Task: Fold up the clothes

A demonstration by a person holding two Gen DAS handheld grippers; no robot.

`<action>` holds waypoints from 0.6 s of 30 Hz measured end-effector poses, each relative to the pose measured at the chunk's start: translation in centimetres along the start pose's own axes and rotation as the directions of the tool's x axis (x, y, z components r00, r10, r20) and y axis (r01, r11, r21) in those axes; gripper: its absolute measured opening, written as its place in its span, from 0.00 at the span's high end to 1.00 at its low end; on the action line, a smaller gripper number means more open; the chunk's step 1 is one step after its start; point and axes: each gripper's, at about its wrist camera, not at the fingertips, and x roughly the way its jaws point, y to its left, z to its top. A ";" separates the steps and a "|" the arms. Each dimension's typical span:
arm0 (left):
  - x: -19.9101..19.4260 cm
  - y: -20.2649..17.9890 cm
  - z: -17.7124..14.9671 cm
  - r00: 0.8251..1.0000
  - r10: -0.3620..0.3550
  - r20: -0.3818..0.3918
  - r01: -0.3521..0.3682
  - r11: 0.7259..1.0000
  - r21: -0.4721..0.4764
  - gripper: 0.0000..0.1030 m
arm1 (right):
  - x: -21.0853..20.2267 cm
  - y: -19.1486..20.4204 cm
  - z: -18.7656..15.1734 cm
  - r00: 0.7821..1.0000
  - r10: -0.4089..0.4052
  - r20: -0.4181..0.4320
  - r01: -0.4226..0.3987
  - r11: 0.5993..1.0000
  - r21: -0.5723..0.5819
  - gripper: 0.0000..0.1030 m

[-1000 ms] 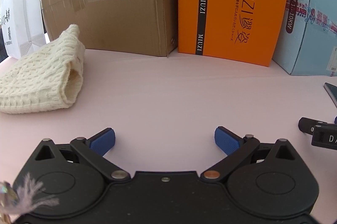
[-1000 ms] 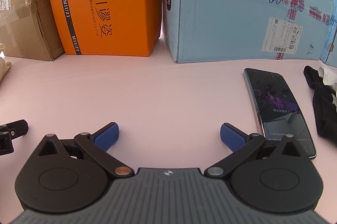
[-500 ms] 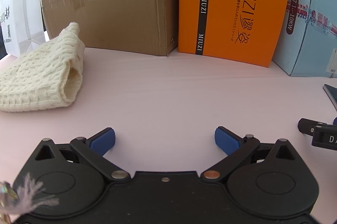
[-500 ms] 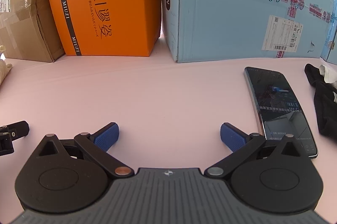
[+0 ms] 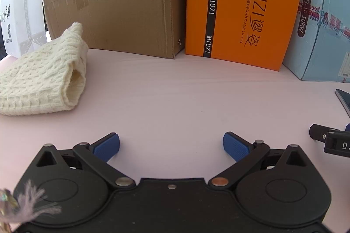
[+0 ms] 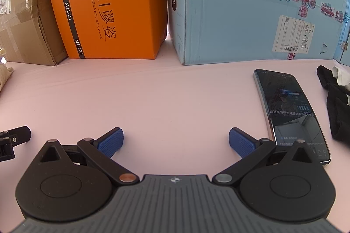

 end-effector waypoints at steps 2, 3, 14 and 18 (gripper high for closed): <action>0.0 0.0 0.0 1.000 -0.002 0.001 0.002 1.000 -0.003 0.00 | 0.0 0.0 0.0 1.000 0.001 0.001 -0.001 1.000 0.002 0.00; 0.0 0.1 0.0 1.000 -0.003 0.002 0.003 1.000 -0.005 0.00 | -0.1 0.0 0.0 1.000 0.002 0.001 -0.002 1.000 0.003 0.00; -1.0 0.6 0.1 1.000 -0.013 0.011 0.014 1.000 -0.024 0.00 | -0.4 -0.1 0.0 1.000 0.028 0.004 -0.028 1.000 0.001 0.00; -1.9 0.8 0.2 1.000 -0.005 0.025 0.005 1.000 -0.019 0.00 | -0.6 0.0 -0.1 0.999 0.038 0.001 -0.038 0.999 -0.014 0.00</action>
